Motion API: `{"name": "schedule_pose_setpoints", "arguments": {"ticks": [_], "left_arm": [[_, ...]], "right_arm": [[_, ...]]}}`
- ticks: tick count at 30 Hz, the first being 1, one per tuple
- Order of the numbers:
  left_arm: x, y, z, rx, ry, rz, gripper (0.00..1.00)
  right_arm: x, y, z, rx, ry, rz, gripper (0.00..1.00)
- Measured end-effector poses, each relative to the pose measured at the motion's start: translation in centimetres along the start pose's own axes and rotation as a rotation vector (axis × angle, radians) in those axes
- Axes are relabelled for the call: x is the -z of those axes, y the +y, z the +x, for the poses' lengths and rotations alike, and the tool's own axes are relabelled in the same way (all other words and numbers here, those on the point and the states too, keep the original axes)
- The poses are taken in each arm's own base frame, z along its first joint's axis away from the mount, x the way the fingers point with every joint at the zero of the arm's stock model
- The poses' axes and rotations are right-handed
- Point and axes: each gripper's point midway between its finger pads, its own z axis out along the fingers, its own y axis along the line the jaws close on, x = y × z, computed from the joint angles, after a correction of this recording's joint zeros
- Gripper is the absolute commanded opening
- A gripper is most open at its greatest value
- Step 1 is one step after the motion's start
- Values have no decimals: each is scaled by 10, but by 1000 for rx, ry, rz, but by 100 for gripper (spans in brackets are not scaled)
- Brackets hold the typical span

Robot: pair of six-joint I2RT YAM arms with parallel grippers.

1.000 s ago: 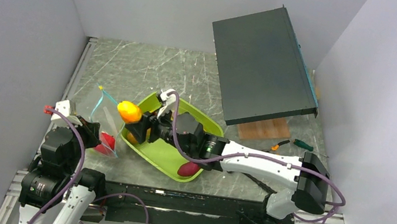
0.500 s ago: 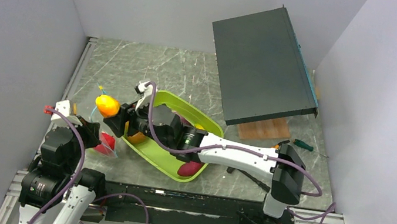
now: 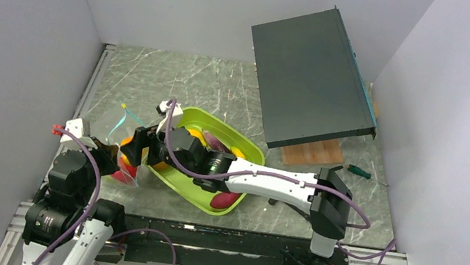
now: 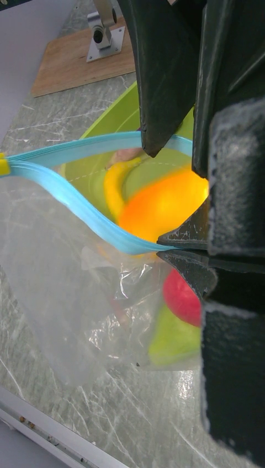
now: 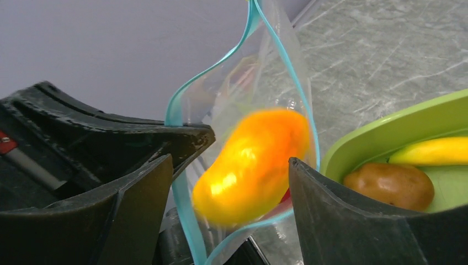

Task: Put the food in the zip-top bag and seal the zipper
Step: Place the fake fruit in the zipper food storage bag, then pick up the fake fruit from the bin.

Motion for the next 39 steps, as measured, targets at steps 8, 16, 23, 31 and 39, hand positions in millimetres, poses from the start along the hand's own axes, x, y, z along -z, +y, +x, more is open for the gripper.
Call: {"name": "schedule_pose_setpoints", "arguments": {"ticks": [8,16,23,31,39], "left_arm": [[0,0,0,0,-1,0,0],[0,0,0,0,-1,0,0],[0,0,0,0,0,1,0],[0,0,0,0,0,0,0],[1,0,-1,1,-7,4,0]], "right_arm": [[-2,-9,5,8,14,43,81],[-2,-10,3,33,6,47,81],[13,-10,-9,82,-20,40,81],[53,-11,-55,152,-161,49,82],[71,-61,-48,279,-188,229,85]]}}
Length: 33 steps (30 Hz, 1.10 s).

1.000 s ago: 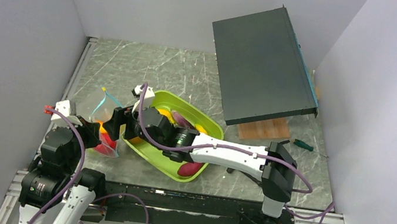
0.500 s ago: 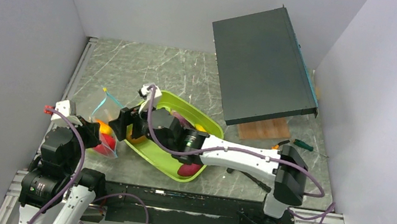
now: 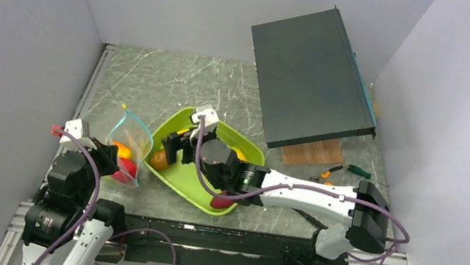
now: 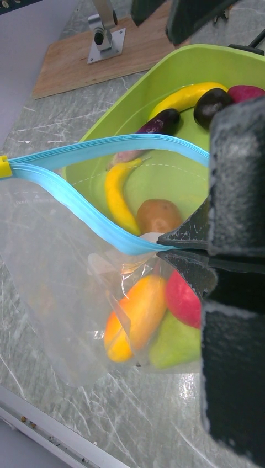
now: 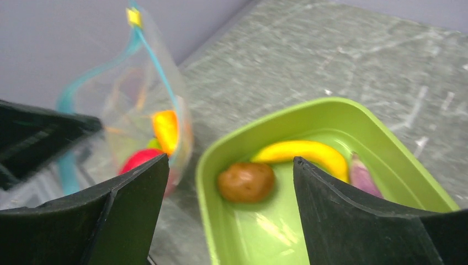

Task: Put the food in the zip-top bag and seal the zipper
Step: Pick up the fake fruit from the bin.

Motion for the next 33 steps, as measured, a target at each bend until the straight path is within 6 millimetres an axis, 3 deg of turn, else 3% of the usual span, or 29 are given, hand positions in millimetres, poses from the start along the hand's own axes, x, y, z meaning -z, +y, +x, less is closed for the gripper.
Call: {"name": "schedule_pose_setpoints", "arguments": {"ticks": [16,24,28,33], "left_arm": [[2,-1,-1,3,-9,11,0],[2,-1,-1,3,-8,13,0],[2,-1,-1,3,-9,13,0],[3,-1,-1,4,-15,16,0]], "right_arm": [[42,-94,99,283,303,302,91],[62,-137,166,448,532,455,91],[67,-155,198,531,645,529,88],[72,-171,218,576,714,596,79]]}}
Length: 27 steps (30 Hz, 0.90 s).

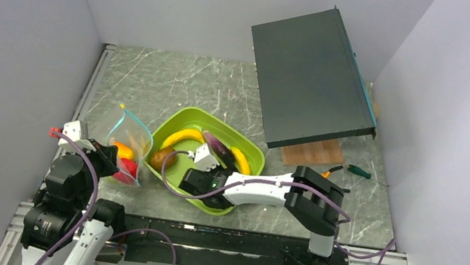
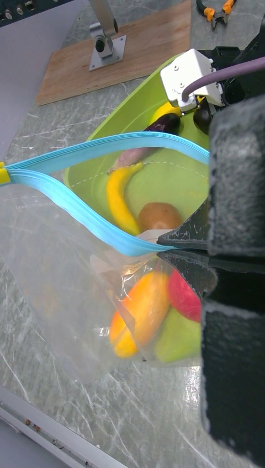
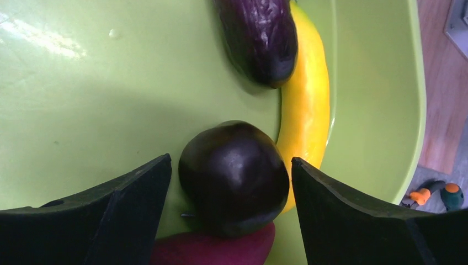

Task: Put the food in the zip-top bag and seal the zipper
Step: Pick up the fake fruit from the bin.

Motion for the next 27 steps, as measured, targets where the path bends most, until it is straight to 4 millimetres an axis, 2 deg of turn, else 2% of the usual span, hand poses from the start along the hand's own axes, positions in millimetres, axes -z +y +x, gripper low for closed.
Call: {"name": "schedule_pose_setpoints", "arguments": {"ticks": [4,8,17,21,27], "left_arm": [[1,0,0,1,-3,1,0],[1,0,0,1,-3,2,0],[1,0,0,1,-3,2,0],[1,0,0,1,-3,2,0],[1,0,0,1,-3,2,0]], "right_arm": [[-4,-2,3,-3,10,16,68],[-5,-3,1,-5,8,21,48],[-7,0,-15,-16,-37,17,27],[1,0,-35,-46,-96,-15,17],[31,-5,-84,-169,-227,-122,9]]}}
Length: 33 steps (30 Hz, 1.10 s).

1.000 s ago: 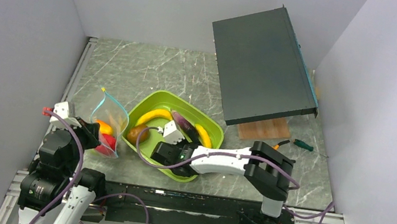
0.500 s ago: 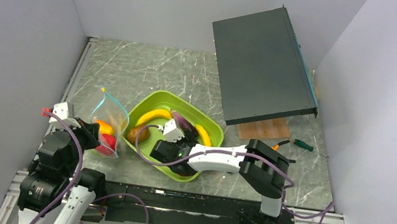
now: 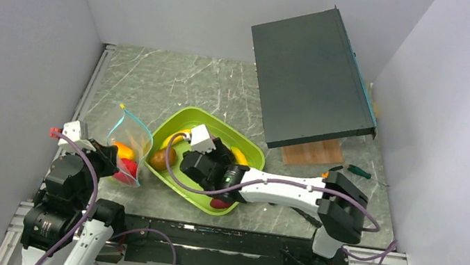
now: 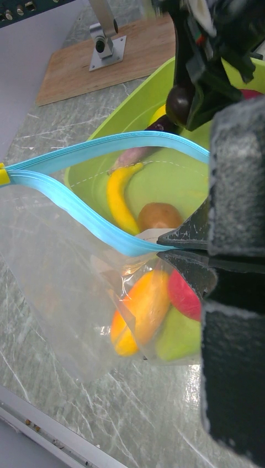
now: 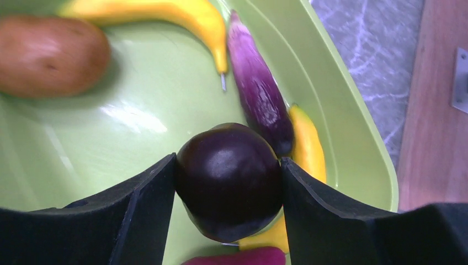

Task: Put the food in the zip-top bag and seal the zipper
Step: Pick up the fake fruit from the bin, then place the fake fruit in the zipper food storage bag.

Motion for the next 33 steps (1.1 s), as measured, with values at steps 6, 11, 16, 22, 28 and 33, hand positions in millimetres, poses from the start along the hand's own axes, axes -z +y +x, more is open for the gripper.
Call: {"name": "schedule_pose_setpoints", "arguments": {"ticks": [6,11,16,22,28,33], "left_arm": [[0,0,0,0,0,0,0],[0,0,0,0,-1,0,0],[0,0,0,0,-1,0,0],[1,0,0,0,-1,4,0],[2,-1,0,0,-4,10,0],[2,-1,0,0,-4,10,0]], "right_arm": [[36,10,-67,-174,-184,-194,10],[83,18,-128,-314,-383,-423,13],[117,46,-171,-335,-505,-649,13],[134,79,-198,-308,-549,-816,21],[130,107,-214,-278,-533,-880,33],[114,126,-221,-252,-483,-865,68]]}}
